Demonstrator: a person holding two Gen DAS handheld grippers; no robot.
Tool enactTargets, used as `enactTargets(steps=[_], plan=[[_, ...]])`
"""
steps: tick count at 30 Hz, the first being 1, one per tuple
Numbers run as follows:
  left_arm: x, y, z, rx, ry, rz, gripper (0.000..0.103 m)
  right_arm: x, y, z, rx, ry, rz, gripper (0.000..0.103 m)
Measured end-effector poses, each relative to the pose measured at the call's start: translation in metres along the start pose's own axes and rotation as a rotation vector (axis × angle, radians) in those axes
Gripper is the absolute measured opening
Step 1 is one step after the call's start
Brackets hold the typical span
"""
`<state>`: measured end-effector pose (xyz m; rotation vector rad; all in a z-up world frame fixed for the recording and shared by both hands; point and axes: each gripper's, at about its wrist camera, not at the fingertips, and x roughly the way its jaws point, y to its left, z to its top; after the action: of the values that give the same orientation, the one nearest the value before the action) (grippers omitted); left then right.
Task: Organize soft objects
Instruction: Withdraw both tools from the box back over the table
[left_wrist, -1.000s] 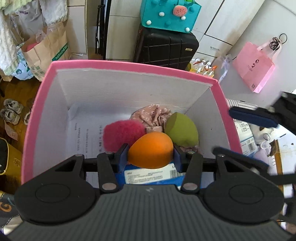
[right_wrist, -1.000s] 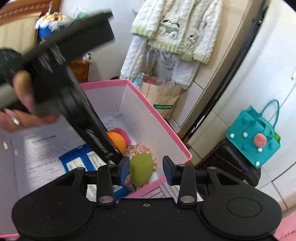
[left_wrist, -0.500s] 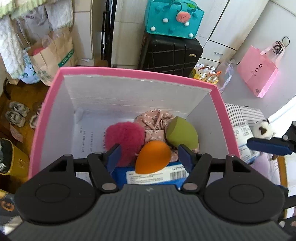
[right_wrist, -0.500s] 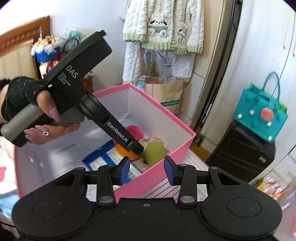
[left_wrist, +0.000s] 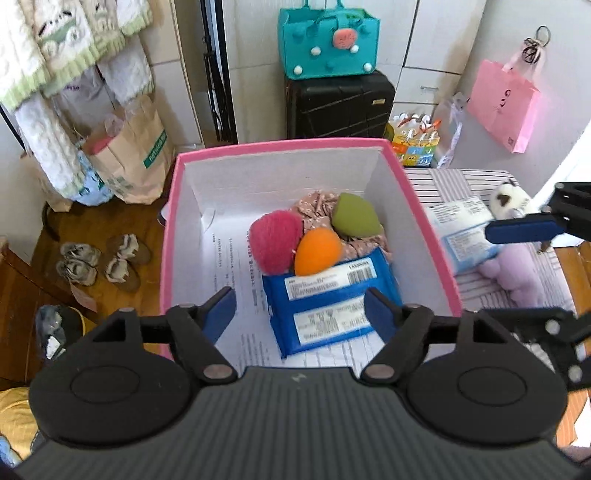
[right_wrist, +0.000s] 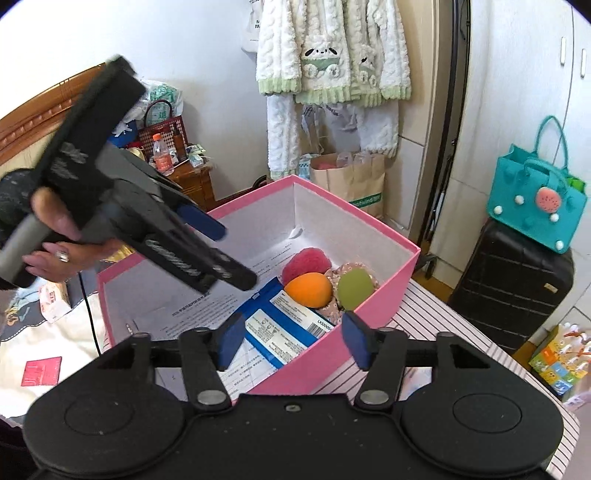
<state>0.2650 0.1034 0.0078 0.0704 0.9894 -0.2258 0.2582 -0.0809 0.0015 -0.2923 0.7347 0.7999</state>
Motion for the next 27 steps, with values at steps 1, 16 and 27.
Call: enactTargets(steps=[1,16,27], plan=[[-0.010,-0.002,-0.003,0.006,-0.016,0.002,0.080,-0.003,0.002,0.000,-0.003,-0.001,-0.003,0.065],[-0.089,-0.034,-0.045,0.054,-0.090,0.019,0.096,-0.075,0.037,-0.019,-0.004,-0.060,0.039,0.077],[-0.131,-0.077,-0.085,0.141,-0.125,0.041,0.102,-0.125,0.075,-0.046,-0.097,-0.109,-0.001,0.092]])
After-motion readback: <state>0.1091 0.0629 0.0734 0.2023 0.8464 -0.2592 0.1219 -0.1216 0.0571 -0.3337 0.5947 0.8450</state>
